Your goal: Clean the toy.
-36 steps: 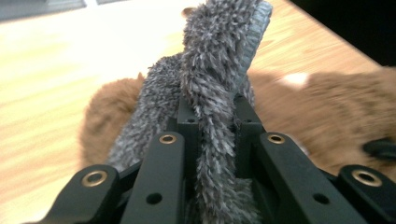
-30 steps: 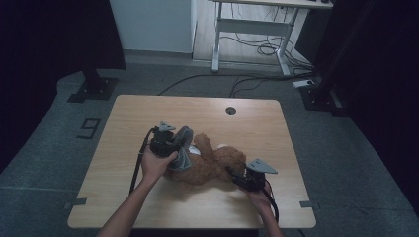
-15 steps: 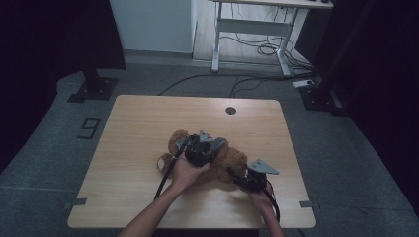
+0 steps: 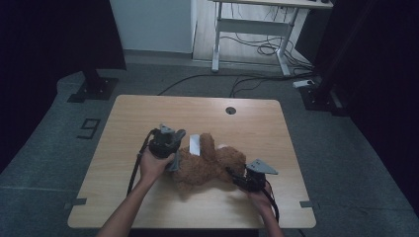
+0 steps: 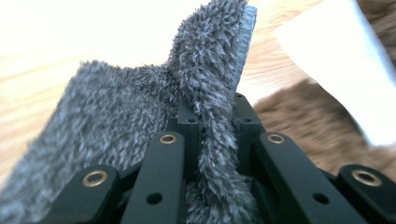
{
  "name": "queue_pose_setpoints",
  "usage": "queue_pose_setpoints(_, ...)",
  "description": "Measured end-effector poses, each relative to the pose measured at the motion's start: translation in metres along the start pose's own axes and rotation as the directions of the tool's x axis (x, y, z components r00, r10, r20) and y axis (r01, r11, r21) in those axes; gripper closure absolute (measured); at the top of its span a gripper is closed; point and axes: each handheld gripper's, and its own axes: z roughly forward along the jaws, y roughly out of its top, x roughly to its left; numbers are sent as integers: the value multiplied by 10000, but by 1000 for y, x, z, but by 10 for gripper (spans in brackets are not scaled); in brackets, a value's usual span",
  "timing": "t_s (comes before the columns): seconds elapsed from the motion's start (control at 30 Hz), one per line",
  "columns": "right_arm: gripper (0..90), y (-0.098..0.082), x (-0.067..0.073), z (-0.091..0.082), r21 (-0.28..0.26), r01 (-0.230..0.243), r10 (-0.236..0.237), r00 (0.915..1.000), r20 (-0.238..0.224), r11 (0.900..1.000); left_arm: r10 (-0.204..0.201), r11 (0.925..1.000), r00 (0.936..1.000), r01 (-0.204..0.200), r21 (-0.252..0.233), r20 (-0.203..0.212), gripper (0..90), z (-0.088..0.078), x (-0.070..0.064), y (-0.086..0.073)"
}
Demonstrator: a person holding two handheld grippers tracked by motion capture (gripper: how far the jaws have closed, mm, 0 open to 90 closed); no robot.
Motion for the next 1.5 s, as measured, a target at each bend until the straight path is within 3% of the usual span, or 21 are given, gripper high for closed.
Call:
queue_pose_setpoints(0.13,473,0,1,1,-19,-18,18,10000,10,10000,-31,10000,9988,28,-57,-482,778,-9,13,-4)
queue_pose_setpoints(0.23,473,0,0,0,-2,-8,8,10000,19,10000,81,10000,9964,-81,0,-844,775,-17,15,-2)
queue_pose_setpoints(0.37,473,-1,-1,0,-20,-103,103,9999,5,9999,141,9989,9993,-156,-434,-358,775,-37,5,9)
queue_pose_setpoints(0.5,473,-1,-1,0,-13,-99,99,10000,6,9999,439,9936,9975,-379,-1067,545,775,-51,-21,25)
queue_pose_setpoints(0.6,473,-1,-1,0,-29,-123,123,9999,33,9999,833,9874,9886,-649,-1442,1254,776,-53,-49,37)
queue_pose_setpoints(0.73,473,-1,-1,-1,-5,-134,134,9999,6,9999,1634,9746,9707,-1310,-1817,1761,775,-53,-90,54)
queue_pose_setpoints(0.8,473,-1,-2,0,-43,-113,113,9999,1,9999,1849,9709,9636,-1486,-1876,1933,774,-50,-105,62)
queue_pose_setpoints(0.97,473,-1,-2,-1,-30,-115,115,9999,-1,9999,2343,9643,9382,-1910,-1834,2548,773,-25,-145,75)
queue_pose_setpoints(1.07,473,-2,-1,-1,-74,-121,121,9999,12,9999,2503,9651,9275,-2164,-1473,2775,771,-4,-166,73)
queue_pose_setpoints(1.17,473,-2,-1,-1,-52,-111,111,9999,4,9999,2534,9671,9251,-2358,-952,2829,771,20,-178,65)
queue_pose_setpoints(1.23,473,-2,-1,-1,-68,-155,155,9999,-10,9999,2621,9644,9238,-2615,-401,2793,770,41,-183,55)
queue_pose_setpoints(1.3,471,-2,-1,-1,9,-147,148,9999,-6,9999,2588,9655,9260,-2565,-448,2749,765,51,-184,46)
queue_pose_setpoints(1.4,471,-4,-3,-1,37,-210,210,9998,-67,9998,2409,9703,9283,-2372,-478,2833,768,50,-180,46)
queue_pose_setpoints(1.47,471,-3,-2,0,52,-106,106,9999,-30,9999,2515,9677,9354,-2478,-464,2487,770,45,-175,47)
queue_pose_setpoints(1.5,471,-3,-2,0,56,-115,115,9999,-11,9999,2641,9644,9419,-2598,-484,2076,771,42,-171,48)
